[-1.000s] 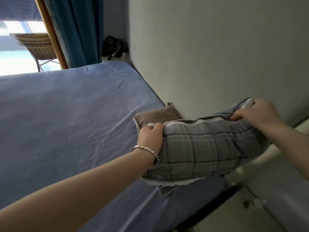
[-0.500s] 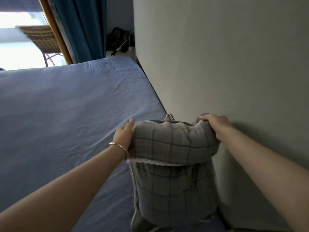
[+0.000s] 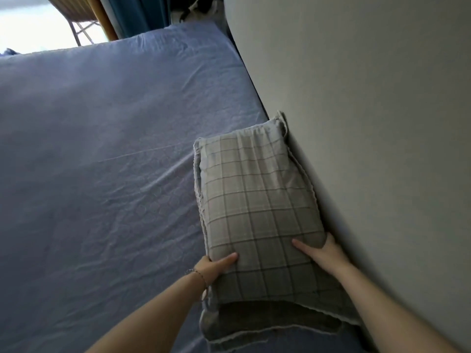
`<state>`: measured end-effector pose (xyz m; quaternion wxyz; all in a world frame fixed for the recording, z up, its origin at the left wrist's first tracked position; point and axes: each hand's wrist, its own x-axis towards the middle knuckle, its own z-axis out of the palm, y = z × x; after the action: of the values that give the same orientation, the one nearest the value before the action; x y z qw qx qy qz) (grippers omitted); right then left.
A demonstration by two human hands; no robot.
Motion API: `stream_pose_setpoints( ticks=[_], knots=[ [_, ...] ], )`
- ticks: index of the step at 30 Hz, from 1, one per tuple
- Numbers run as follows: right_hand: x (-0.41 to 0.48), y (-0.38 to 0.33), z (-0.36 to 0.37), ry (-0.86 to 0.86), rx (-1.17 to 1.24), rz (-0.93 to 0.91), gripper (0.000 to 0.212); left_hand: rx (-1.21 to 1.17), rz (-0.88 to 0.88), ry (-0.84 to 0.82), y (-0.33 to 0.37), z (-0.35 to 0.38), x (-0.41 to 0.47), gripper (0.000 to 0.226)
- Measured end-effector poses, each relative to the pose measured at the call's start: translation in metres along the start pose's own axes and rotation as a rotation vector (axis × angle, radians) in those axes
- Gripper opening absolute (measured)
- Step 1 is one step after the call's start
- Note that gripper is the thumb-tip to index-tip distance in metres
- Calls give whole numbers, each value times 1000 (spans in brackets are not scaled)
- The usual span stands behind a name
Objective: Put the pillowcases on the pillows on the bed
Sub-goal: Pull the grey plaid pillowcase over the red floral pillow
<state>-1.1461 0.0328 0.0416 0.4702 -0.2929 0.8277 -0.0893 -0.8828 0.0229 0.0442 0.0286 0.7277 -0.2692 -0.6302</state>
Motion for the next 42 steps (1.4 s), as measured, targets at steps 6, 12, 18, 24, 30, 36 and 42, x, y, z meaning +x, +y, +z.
stream_pose_setpoints(
  ticks=[6,12,18,24,30,36,42],
  knots=[
    [-4,-69,-45,203,-197,-204,59,-153,348,263,77,-14,-33,51],
    [-23,-72,-66,17,-426,-59,55,143,279,244,63,-27,-37,57],
    [-4,-19,7,332,-760,-104,52,605,216,220,-6,3,3,73],
    [26,-63,49,111,-749,-465,75,971,711,358,58,23,46,69],
    [101,-88,46,120,-695,-390,74,1017,609,315,129,37,99,73],
    [76,-122,54,555,-629,-727,61,1001,886,556,65,34,81,54],
    [147,-170,47,313,-805,-798,87,915,858,499,164,-5,120,59]
  ],
)
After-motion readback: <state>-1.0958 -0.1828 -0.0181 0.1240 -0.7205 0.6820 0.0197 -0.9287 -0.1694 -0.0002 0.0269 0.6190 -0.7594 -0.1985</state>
